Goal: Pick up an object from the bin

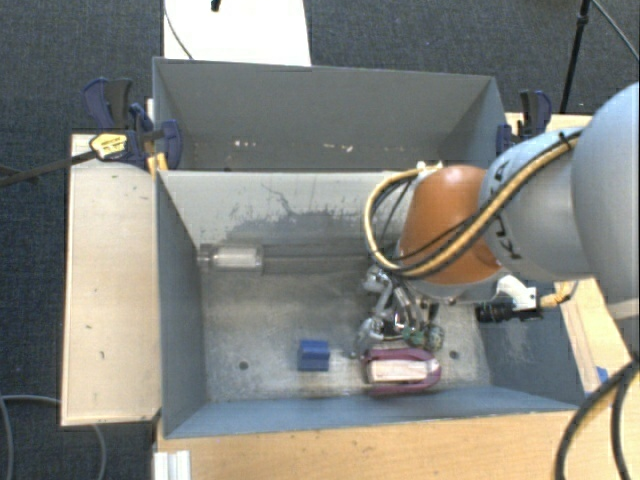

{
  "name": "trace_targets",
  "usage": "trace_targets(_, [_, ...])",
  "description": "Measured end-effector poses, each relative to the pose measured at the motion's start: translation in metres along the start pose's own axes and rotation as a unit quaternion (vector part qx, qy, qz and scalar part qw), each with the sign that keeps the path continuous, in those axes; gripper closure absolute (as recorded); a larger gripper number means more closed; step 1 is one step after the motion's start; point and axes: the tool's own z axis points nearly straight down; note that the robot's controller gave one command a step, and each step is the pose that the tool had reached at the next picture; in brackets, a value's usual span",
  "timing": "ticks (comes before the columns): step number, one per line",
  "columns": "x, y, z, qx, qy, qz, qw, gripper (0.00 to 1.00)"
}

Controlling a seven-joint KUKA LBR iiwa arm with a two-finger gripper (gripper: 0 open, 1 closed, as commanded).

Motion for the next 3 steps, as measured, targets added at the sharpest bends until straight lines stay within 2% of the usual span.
trace_targets(1, [-0.027, -0.041, 0.001, 0.0, 0.0005, -0.197, 0.9804, 0.0])
trace_targets(2, [-0.028, -0.04, 0.0, 0.0, -0.0006, -0.194, 0.981, 1.0])
trace_targets(3, [-0.068, -0.047, -0.134, 0.002, 0.0025, -0.287, 0.958, 1.0])
